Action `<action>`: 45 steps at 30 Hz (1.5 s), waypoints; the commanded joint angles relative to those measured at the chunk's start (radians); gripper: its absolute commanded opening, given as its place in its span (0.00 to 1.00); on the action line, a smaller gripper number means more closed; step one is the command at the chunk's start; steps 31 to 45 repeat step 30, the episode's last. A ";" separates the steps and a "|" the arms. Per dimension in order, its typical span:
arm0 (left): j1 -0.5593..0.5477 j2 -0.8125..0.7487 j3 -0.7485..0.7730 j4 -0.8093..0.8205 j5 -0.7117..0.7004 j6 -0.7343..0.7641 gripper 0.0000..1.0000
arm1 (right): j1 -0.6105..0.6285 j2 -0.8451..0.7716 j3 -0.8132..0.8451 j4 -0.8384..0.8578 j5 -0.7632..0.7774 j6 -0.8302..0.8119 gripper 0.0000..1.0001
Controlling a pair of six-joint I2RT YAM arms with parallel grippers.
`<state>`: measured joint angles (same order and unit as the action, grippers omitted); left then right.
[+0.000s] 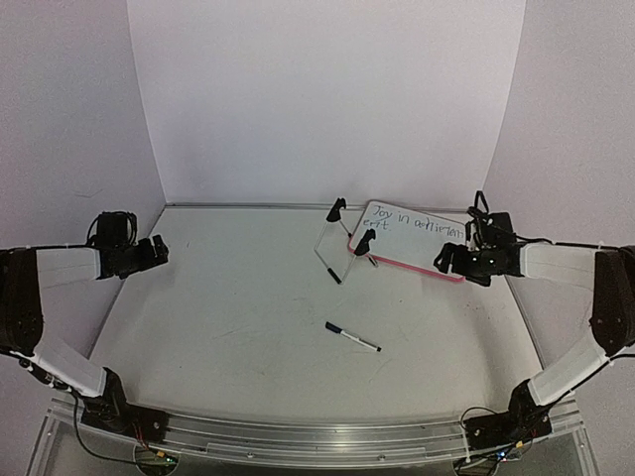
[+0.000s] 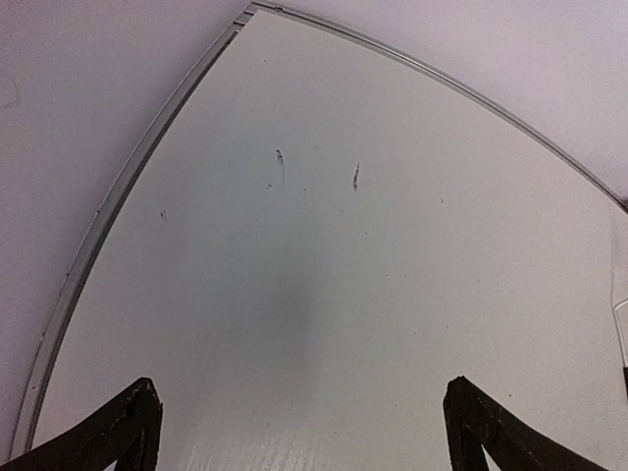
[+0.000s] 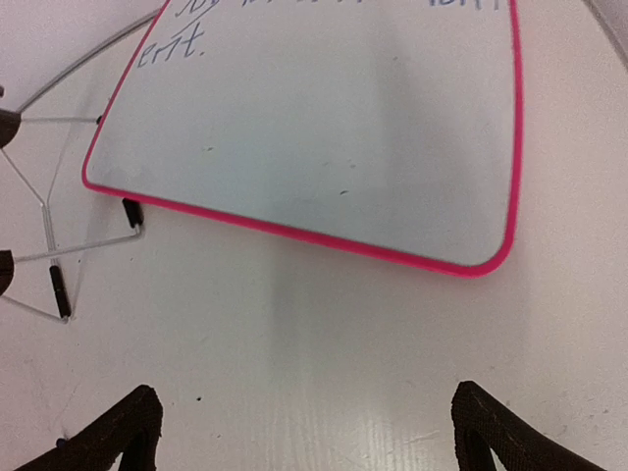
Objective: Write a sentence on the whiteboard
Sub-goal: Reset both arms
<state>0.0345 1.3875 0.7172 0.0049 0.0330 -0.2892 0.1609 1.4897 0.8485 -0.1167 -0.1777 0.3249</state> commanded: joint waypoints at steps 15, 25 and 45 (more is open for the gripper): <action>0.001 -0.117 -0.258 0.510 -0.253 0.125 1.00 | -0.139 -0.358 -0.511 0.683 0.298 -0.191 0.98; 0.001 -0.105 -0.266 0.485 -0.278 0.123 1.00 | -0.140 -0.381 -0.610 0.787 0.366 -0.166 0.98; 0.001 -0.104 -0.285 0.513 -0.280 0.129 0.99 | -0.139 -0.372 -0.611 0.796 0.375 -0.161 0.98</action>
